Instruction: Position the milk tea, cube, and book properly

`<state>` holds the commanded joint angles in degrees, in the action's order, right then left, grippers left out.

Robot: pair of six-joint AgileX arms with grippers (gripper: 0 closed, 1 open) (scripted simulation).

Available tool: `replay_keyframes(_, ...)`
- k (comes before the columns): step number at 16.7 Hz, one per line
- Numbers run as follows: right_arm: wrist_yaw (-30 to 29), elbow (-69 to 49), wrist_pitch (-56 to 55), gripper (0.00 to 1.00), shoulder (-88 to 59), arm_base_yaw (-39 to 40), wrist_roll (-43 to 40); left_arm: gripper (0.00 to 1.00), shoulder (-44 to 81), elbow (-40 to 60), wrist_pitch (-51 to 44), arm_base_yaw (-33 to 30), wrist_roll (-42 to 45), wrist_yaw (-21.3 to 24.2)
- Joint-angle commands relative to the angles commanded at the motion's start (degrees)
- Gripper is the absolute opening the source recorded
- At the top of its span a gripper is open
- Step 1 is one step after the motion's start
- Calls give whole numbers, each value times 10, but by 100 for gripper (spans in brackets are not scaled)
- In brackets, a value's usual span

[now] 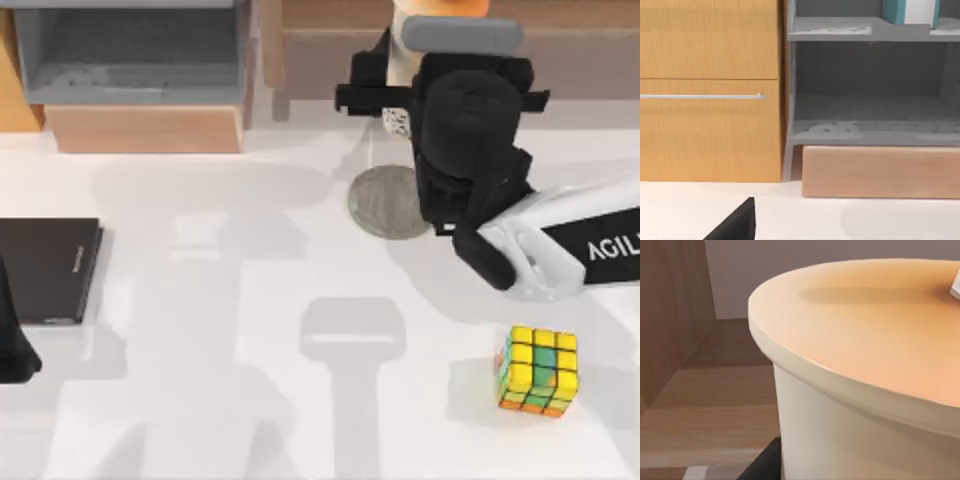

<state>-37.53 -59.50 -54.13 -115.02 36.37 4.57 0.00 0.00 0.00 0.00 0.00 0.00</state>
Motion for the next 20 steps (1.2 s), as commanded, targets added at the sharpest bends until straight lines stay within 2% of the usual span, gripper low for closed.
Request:
replay_keyframes(4, -41, 0, -9, 0, -53, 27, -7, 100, 0, 0, 0, 0, 0, 0)
replay_keyframes(20, -42, 7, -69, 0, -105, 27, -7, 100, 0, 0, 0, 0, 0, 0)
